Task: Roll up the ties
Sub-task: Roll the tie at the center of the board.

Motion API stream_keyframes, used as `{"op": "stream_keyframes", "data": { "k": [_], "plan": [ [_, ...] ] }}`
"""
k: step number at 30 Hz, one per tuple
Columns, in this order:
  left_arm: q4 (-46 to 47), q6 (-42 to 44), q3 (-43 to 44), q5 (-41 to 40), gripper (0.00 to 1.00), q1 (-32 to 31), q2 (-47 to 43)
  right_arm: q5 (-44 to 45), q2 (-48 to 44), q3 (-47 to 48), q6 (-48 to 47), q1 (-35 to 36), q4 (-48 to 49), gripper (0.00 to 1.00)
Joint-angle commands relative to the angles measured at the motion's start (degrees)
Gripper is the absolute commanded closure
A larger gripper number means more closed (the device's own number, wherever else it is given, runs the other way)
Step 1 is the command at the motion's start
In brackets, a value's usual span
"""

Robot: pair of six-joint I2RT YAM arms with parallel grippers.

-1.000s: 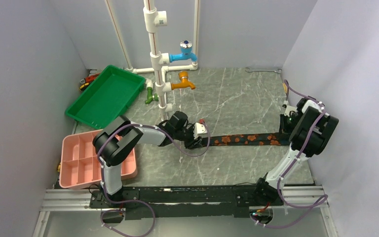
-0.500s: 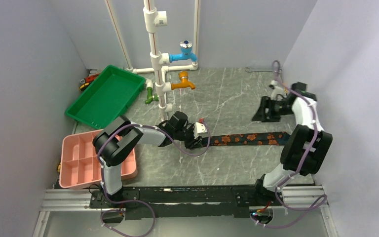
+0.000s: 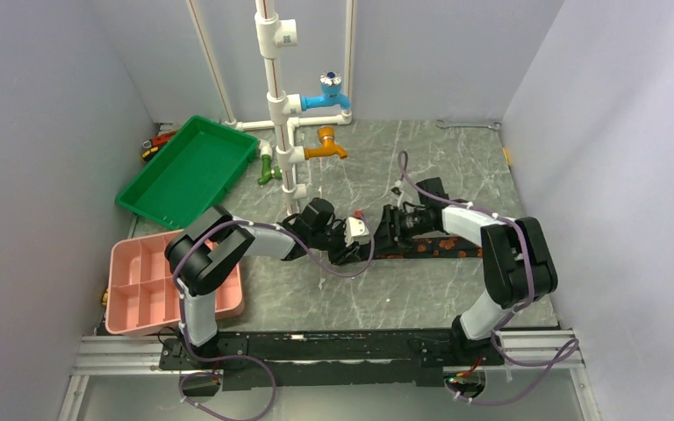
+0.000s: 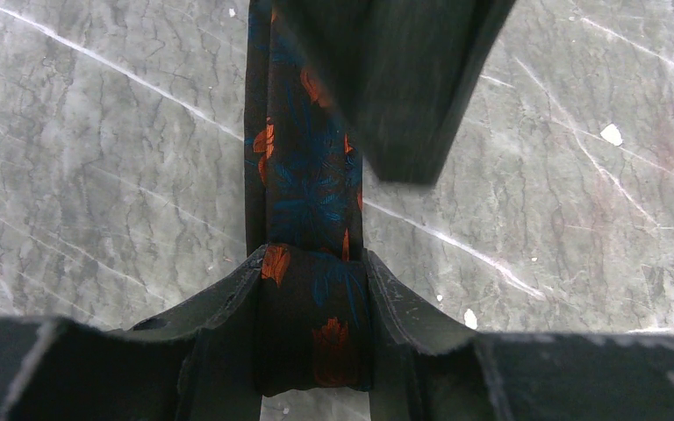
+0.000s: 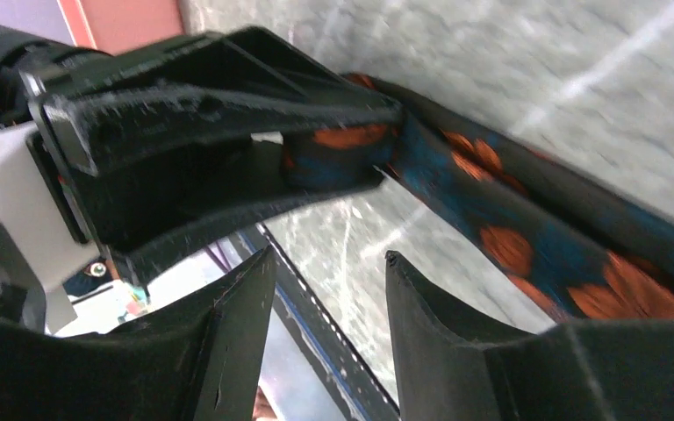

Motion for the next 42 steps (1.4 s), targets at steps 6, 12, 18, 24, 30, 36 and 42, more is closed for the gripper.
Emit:
{"op": "stream_keyframes", "data": {
  "k": [6, 12, 18, 24, 30, 36, 42],
  "plan": [
    [-11.7, -1.8, -2.5, -4.6, 0.69, -0.1, 3.8, 5.5, 4.3, 0.9, 13.4, 6.4, 18.9, 0.48],
    [-11.3, -2.6, -2.4, -4.8, 0.69, -0.1, 4.1, 4.7, 7.3, 0.7, 15.5, 8.3, 22.7, 0.51],
    [-11.8, -2.7, -1.8, -5.0, 0.68, -0.1, 4.6, 3.6, 6.1, -0.3, 15.6, 9.5, 22.7, 0.48],
    [-12.1, -2.6, -2.0, -4.8, 0.68, -0.1, 4.5, 4.6, 6.3, -1.2, 15.7, 11.5, 22.9, 0.51],
    [-12.7, -2.2, -2.2, -4.7, 0.66, -0.1, 4.2, 6.1, 12.1, 1.7, 10.2, 11.0, 18.2, 0.9],
    [-11.4, -0.7, -2.5, -2.2, 0.44, 0.7, 3.1, 5.1, 17.7, 3.4, 1.9, 8.9, 11.8, 1.0],
    [-6.7, 3.4, -3.9, -0.8, 0.28, 1.4, -0.5, 5.7, 20.9, 3.8, -1.9, 6.5, 9.2, 1.0]
  ]
}}
